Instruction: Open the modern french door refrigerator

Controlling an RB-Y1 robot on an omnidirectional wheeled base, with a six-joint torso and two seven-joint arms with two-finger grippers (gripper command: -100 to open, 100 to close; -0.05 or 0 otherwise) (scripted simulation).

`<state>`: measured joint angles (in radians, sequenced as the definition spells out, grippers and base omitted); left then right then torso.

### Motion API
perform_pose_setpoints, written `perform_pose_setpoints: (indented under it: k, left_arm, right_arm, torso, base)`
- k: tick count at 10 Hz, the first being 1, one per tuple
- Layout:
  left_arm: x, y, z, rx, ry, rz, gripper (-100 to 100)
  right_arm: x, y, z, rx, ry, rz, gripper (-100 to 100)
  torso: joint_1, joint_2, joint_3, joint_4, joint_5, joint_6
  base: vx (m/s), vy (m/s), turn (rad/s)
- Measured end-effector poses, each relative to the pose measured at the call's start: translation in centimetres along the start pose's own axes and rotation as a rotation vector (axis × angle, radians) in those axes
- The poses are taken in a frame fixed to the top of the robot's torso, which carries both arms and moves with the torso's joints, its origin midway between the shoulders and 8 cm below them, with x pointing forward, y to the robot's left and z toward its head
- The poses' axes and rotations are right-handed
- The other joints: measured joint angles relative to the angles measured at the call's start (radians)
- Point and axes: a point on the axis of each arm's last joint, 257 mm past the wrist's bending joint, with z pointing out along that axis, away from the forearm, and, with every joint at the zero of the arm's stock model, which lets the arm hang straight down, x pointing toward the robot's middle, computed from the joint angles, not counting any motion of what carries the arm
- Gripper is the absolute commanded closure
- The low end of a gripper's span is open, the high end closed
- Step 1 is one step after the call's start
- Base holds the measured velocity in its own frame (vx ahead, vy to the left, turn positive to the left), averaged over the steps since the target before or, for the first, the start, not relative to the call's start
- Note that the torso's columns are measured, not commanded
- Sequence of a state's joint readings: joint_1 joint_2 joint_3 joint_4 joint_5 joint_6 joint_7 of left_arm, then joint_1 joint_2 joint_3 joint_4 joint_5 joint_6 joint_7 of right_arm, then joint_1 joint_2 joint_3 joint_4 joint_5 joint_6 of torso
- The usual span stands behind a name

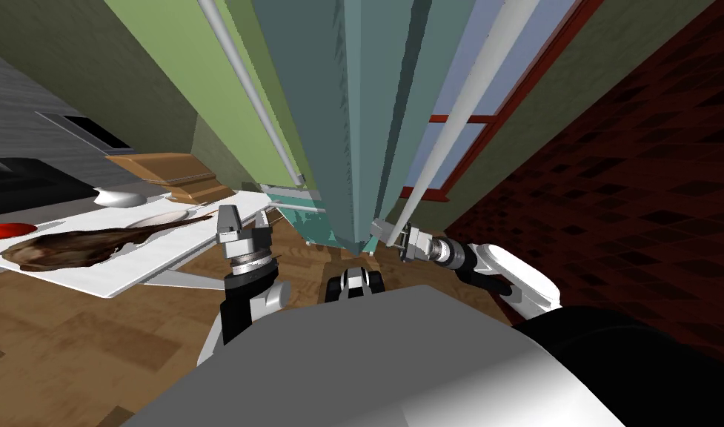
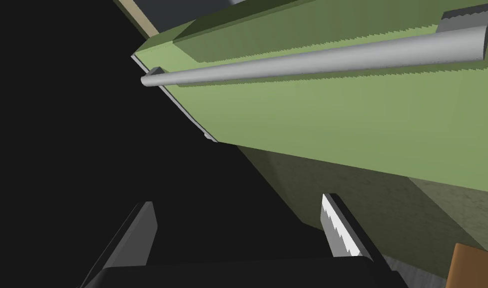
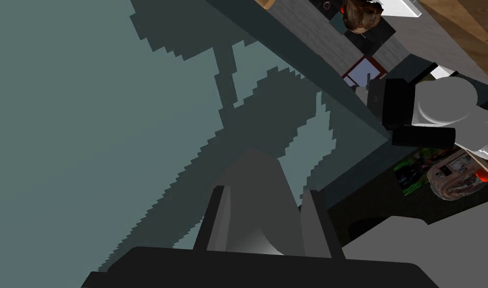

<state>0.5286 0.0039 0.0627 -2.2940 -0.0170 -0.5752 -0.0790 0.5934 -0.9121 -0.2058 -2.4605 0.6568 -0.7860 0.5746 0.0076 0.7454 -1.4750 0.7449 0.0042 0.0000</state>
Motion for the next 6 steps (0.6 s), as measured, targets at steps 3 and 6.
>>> perform_pose_setpoints:
  k: [3,6]
  left_arm:
    - [0.0,0.0,0.0,0.0,0.0,0.0,0]
    - [0.0,0.0,0.0,0.0,0.0,0.0,0]
  right_arm:
    - [-1.5,-0.7,0.1,-0.009,-0.008,0.003,-100]
    - [-3.9,-1.2,0.8,-0.028,-0.029,0.006,-100]
  torso:
    - [0.005,-0.009,-0.004,-0.006,0.001,-0.003]
    - [-0.005,-0.008,-0.003,-0.006,-0.003,0.0]
  base:
    - [0.024,0.006,-0.084]
    - [0.035,0.005,-0.071]
